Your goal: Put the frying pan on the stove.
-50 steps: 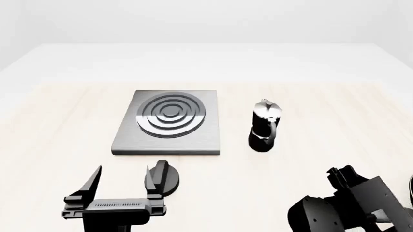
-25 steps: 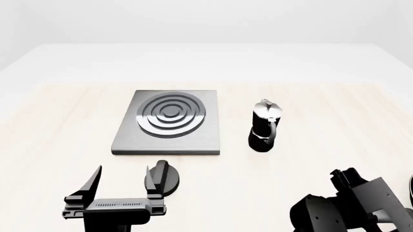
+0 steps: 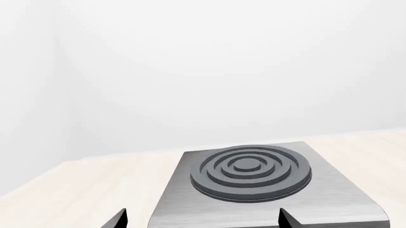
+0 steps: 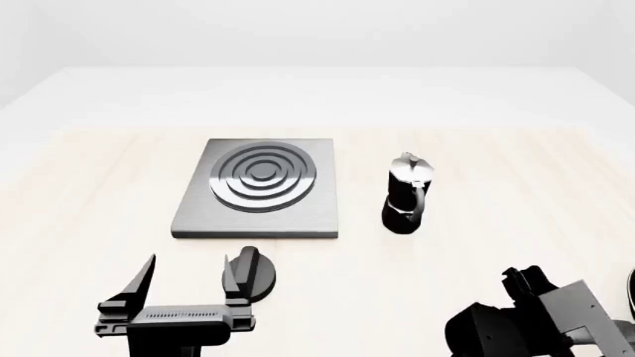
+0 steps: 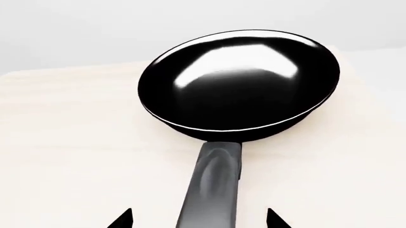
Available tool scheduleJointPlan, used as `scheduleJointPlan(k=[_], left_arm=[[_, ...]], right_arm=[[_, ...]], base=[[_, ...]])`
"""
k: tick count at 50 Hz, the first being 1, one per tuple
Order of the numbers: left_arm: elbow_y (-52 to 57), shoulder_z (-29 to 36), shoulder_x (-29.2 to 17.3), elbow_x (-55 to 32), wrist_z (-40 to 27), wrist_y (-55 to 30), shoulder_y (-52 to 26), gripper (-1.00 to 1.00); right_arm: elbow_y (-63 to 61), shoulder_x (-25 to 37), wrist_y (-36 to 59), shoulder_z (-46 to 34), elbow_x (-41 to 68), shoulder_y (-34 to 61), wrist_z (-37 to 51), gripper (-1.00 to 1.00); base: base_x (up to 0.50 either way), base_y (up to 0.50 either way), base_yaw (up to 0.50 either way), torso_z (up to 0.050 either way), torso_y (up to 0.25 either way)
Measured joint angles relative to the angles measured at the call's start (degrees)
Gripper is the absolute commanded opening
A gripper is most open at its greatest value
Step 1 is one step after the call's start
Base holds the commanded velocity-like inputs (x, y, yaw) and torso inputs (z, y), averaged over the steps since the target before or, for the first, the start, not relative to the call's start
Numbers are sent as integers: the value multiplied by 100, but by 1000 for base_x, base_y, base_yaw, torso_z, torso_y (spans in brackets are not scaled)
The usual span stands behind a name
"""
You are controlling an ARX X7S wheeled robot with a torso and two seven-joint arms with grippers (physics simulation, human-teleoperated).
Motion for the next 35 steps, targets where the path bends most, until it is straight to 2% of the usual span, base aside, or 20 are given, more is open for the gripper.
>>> scheduleJointPlan(k=[19,20,35], left_arm=[[-34,46,-25,-12,-41,11,-26,100],[-35,48,-27,-13,-43,12,-26,100],[-23,77,-55,-24,-77,18,-24,100]], right_arm=[[286,7,-158,-6,291,30,-141,100],[299,8,-168,-9,299,30,-146,-100],[241,39,-382,-51,348,-130,-174,-100]], base=[[0,0,0,0,0],[0,0,0,0,0],[0,0,0,0,0]])
